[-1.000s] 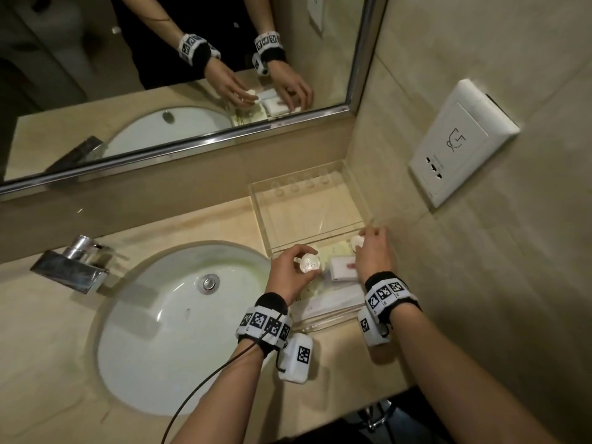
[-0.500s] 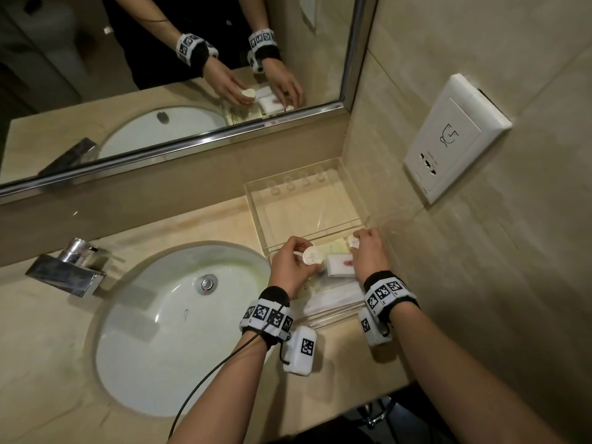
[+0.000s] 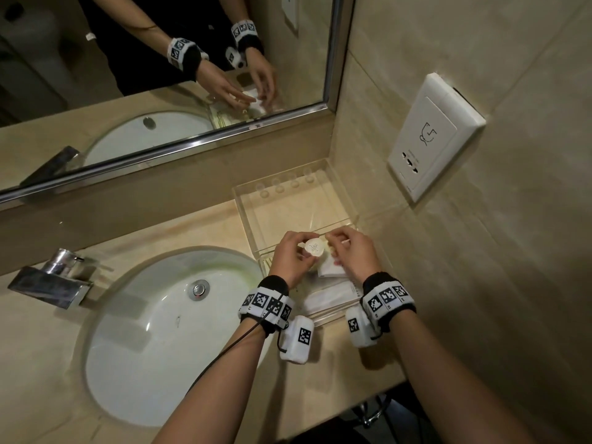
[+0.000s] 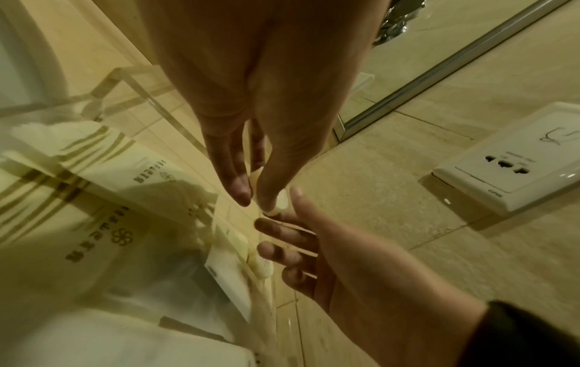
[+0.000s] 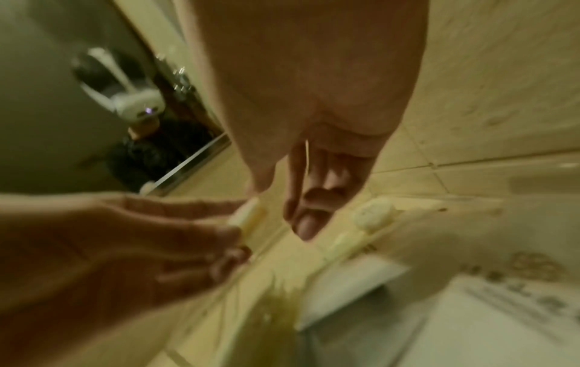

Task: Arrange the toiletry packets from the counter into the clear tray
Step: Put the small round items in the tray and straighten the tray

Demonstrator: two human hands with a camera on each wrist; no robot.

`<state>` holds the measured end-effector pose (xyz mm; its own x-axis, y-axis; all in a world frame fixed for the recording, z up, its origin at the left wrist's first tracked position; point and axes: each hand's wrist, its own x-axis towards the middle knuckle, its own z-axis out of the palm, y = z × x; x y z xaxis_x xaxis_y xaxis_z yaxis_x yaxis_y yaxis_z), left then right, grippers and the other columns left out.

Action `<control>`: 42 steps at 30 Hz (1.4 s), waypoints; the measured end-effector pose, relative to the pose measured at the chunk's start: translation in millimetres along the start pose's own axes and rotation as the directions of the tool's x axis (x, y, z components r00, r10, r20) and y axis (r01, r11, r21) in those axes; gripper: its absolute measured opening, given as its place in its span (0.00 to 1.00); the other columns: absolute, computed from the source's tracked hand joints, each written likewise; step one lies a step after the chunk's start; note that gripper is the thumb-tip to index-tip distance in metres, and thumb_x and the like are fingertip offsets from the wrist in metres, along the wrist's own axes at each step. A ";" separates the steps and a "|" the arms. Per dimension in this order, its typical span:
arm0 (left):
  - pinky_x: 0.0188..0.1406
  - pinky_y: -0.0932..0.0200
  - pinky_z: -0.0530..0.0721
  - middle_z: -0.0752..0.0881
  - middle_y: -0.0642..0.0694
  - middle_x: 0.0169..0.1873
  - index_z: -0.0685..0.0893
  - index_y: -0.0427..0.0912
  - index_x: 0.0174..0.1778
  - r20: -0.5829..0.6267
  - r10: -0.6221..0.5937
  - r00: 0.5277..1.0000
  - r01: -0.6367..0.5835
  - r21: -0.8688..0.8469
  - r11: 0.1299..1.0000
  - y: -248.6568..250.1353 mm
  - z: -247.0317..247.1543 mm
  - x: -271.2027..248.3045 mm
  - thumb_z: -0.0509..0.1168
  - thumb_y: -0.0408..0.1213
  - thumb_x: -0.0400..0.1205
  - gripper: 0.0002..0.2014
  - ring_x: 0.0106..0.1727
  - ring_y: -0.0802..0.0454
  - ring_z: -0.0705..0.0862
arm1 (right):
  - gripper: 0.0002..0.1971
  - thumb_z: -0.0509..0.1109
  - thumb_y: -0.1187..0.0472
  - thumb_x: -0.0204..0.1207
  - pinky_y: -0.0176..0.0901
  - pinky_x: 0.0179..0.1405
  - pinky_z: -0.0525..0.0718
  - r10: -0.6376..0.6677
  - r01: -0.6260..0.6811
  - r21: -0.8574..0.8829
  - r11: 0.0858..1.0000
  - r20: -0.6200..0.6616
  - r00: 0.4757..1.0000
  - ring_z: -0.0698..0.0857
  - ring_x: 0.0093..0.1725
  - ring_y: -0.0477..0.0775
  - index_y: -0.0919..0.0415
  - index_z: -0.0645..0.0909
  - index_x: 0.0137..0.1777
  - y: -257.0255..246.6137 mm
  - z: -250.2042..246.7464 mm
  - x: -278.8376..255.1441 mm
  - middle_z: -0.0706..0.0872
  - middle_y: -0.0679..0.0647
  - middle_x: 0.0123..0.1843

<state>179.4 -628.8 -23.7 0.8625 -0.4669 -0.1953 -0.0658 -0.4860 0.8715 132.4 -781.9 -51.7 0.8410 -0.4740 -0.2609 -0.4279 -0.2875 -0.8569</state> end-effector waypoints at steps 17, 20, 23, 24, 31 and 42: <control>0.75 0.54 0.72 0.77 0.40 0.69 0.81 0.35 0.67 0.178 -0.005 0.984 -0.050 0.306 0.951 -0.6 37.6 11.8 0.61 0.25 0.81 0.18 0.69 0.43 0.77 | 0.10 0.76 0.72 0.73 0.36 0.24 0.88 0.207 -0.205 0.046 0.978 -0.041 0.978 0.88 0.34 0.51 0.68 0.80 0.52 7.1 -6.7 14.7 0.87 0.60 0.42; 0.77 0.60 0.64 0.68 0.43 0.77 0.75 0.37 0.74 0.187 -0.009 0.982 -0.060 0.356 0.933 -0.6 44.1 12.5 0.60 0.25 0.82 0.22 0.75 0.45 0.72 | 0.06 0.77 0.70 0.73 0.33 0.26 0.87 0.117 -0.124 -0.094 0.988 -0.080 0.990 0.89 0.34 0.49 0.66 0.83 0.47 11.6 -9.7 12.6 0.87 0.59 0.42; 0.77 0.60 0.63 0.62 0.44 0.81 0.72 0.39 0.77 0.225 -0.020 0.974 -0.071 0.388 0.919 -3.2 49.1 13.7 0.59 0.24 0.82 0.25 0.78 0.45 0.69 | 0.08 0.74 0.72 0.74 0.42 0.29 0.91 0.119 -0.128 -0.075 0.989 -0.105 0.987 0.91 0.37 0.54 0.65 0.81 0.51 19.7 -9.2 9.3 0.86 0.61 0.45; 0.77 0.59 0.64 0.60 0.43 0.82 0.71 0.39 0.77 0.233 -0.021 0.972 -0.079 0.412 0.908 -3.6 50.1 13.8 0.59 0.24 0.82 0.25 0.78 0.44 0.69 | 0.11 0.74 0.72 0.75 0.37 0.28 0.89 0.110 -0.122 -0.117 0.986 -0.101 0.989 0.91 0.37 0.53 0.62 0.80 0.54 21.2 -8.6 8.6 0.86 0.59 0.44; 0.58 0.57 0.76 0.75 0.42 0.74 0.63 0.50 0.78 0.204 -0.014 0.979 -0.100 0.536 0.838 -8.1 59.7 16.3 0.53 0.43 0.86 0.22 0.59 0.45 0.82 | 0.19 0.73 0.72 0.74 0.54 0.49 0.89 0.030 -0.056 -0.336 0.940 -0.081 0.996 0.87 0.46 0.56 0.59 0.81 0.64 19.8 -5.2 9.8 0.86 0.57 0.50; 0.72 0.50 0.75 0.64 0.38 0.79 0.71 0.41 0.76 0.254 -0.066 0.965 -0.075 0.507 0.859 -2.5 47.7 19.4 0.62 0.26 0.81 0.26 0.74 0.38 0.74 | 0.12 0.72 0.72 0.75 0.33 0.38 0.86 -0.019 -0.009 -0.345 0.938 -0.079 0.997 0.86 0.41 0.49 0.61 0.82 0.56 13.2 -14.3 1.5 0.85 0.56 0.52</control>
<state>172.3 -671.9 -51.2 0.7091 -0.6060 -0.3604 -0.3751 -0.7570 0.5350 123.3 -798.4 -57.0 0.8203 -0.5325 -0.2086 -0.5236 -0.5527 -0.6483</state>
